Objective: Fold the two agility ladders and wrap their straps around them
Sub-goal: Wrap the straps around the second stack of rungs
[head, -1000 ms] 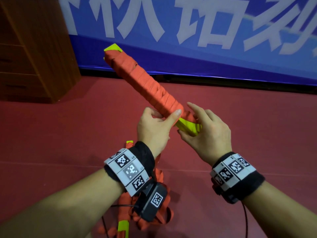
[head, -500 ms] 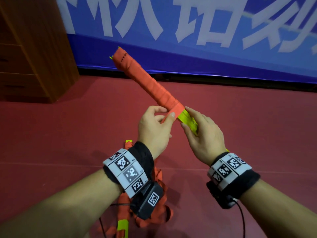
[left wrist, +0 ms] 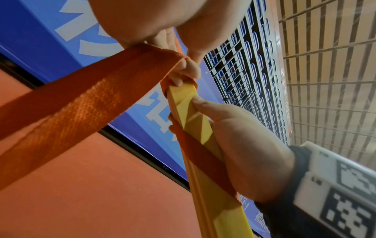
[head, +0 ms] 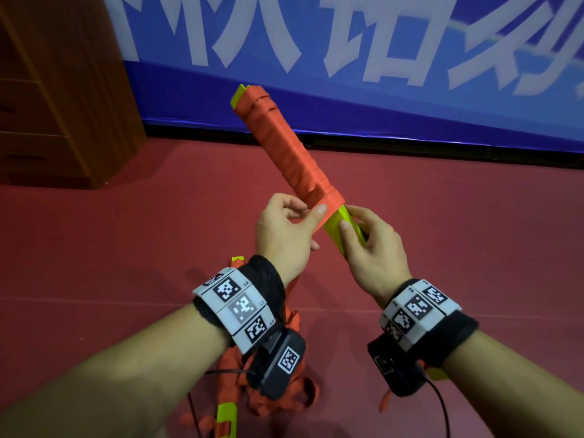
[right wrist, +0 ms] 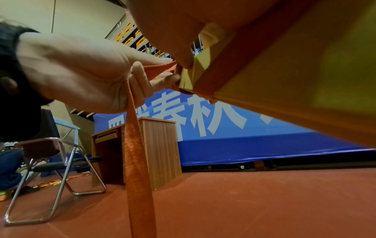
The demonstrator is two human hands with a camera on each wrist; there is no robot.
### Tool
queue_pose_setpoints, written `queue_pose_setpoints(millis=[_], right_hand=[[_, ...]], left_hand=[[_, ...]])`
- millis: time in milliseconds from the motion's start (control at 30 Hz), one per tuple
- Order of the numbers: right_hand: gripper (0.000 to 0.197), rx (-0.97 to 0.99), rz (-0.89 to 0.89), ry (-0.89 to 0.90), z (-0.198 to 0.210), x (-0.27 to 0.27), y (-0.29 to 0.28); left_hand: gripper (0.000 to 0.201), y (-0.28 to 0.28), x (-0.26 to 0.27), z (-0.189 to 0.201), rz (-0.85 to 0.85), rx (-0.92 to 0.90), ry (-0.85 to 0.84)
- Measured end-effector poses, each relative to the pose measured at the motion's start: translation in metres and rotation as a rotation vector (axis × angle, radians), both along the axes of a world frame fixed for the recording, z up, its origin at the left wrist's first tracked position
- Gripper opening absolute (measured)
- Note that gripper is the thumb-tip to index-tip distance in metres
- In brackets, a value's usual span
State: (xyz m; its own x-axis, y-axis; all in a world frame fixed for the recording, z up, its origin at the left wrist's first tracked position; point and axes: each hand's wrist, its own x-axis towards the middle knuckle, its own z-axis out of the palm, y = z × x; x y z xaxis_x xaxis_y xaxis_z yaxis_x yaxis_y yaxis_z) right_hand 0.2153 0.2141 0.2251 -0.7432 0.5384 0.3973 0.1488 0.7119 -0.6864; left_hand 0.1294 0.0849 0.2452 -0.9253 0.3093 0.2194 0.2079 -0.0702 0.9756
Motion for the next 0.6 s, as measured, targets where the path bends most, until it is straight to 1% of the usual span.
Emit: queue_pose_setpoints(millis=[133, 300, 367, 467, 533, 600], right_hand=[[0.048, -0.081, 0.019, 0.011, -0.004, -0.001, 0.001], [0.048, -0.179, 0.05, 0.044, -0.009, -0.006, 0.0], [0.042, -0.25, 0.085, 0.078, -0.008, -0.007, -0.003], [0.02, -0.279, 0.153, 0.1, -0.004, -0.003, -0.002], [0.018, -0.229, 0.18, 0.085, 0.0, 0.0, -0.002], [0.02, -0.178, 0.188, 0.056, 0.003, 0.001, 0.0]], left_hand=[[0.032, 0.0, -0.004, -0.002, 0.004, -0.012, -0.071], [0.043, 0.002, -0.004, -0.003, -0.046, -0.05, -0.134], [0.041, 0.002, -0.003, -0.003, -0.087, -0.058, -0.125], [0.031, -0.001, -0.005, -0.001, -0.111, -0.063, -0.077], [0.028, -0.003, -0.005, -0.001, -0.09, -0.053, -0.06], [0.028, -0.004, -0.002, -0.001, -0.062, -0.048, -0.048]])
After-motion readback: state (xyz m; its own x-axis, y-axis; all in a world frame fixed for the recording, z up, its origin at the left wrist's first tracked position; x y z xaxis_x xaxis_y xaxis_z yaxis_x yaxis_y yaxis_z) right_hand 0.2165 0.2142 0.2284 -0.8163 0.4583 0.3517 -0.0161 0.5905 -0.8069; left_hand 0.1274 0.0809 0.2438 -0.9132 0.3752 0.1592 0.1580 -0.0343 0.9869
